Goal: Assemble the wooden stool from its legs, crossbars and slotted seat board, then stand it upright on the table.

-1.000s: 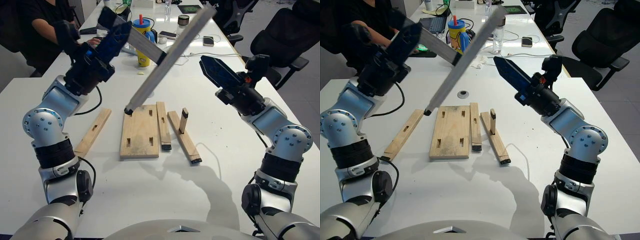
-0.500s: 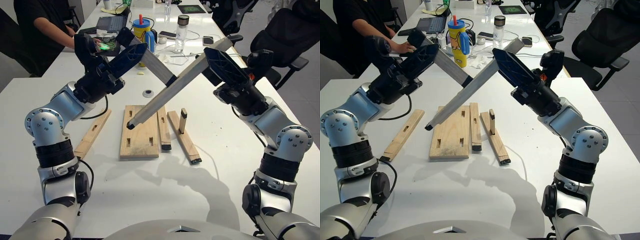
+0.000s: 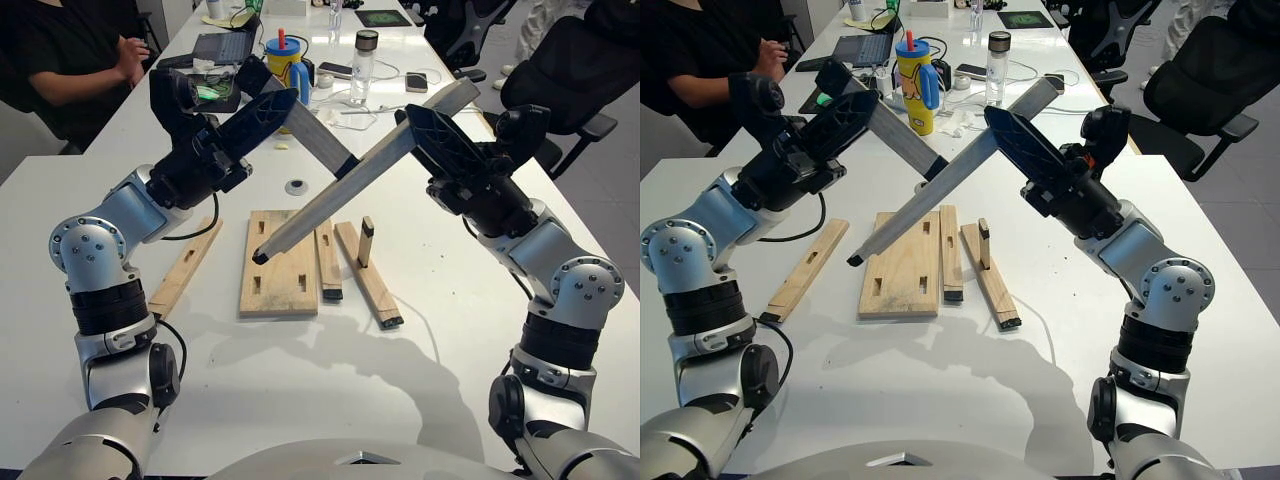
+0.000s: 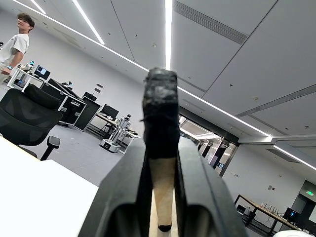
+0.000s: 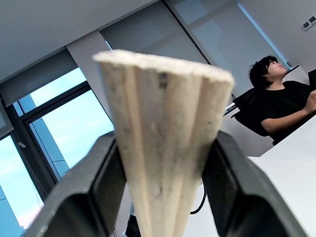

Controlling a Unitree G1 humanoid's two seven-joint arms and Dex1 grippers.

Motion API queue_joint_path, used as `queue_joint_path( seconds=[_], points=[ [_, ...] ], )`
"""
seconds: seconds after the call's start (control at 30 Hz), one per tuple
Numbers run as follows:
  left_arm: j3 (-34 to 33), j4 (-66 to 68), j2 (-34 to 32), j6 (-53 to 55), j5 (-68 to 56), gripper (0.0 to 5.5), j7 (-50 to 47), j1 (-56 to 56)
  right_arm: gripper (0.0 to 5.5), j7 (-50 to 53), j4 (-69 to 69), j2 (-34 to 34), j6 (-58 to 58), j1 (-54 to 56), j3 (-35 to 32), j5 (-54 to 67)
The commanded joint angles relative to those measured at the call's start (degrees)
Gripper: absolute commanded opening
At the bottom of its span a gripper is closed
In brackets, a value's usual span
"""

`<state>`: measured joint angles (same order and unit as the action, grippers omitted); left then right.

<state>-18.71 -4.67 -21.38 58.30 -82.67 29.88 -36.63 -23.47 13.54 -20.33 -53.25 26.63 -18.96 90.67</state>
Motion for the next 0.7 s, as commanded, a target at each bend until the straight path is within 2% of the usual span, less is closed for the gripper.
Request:
queue_joint_path(
  seconds=[0.03,0.2,0.4,0.5,0.57,0.67,0.7],
  points=[
    [-0.74,1.43,-0.17,-1.76,0.71,1.14,-2.17,-0.47,2.06,-1.25,0.7,-1.36,0.18,-0.14,0.47,1.24],
    [-5.08,3.47,0.11,-5.43,-2.03,1.88,-5.19,-1.19,2.05,-2.17,0.43,-2.11,0.1,-0.94,0.91,0.47],
    [-14.58,8.11,-5.39,-10.55,-4.15,2.75,-6.88,-2.11,2.05,-6.13,-0.11,-5.89,-1.42,-2.68,1.13,-0.89],
    [-15.59,9.5,-8.35,-10.69,-1.66,2.83,-5.72,0.52,2.05,-9.42,-0.21,-8.32,-0.96,-3.86,1.28,-4.35],
    [-7.67,5.27,-11.88,-11.08,9.41,2.83,-1.03,8.15,2.05,-12.61,0.36,-9.68,1.61,-3.57,2.9,-10.69],
    [12.55,-1.75,-18.34,-16.71,30.65,2.83,7.48,20.34,2.05,-19.43,3.07,-11.52,7.39,-3.86,8.53,-22.91],
    [16.86,-2.77,-19.42,-18.31,35.08,2.83,9.23,22.41,2.05,-21.12,3.42,-11.59,8.36,-4.08,9.67,-24.91]
  ],
)
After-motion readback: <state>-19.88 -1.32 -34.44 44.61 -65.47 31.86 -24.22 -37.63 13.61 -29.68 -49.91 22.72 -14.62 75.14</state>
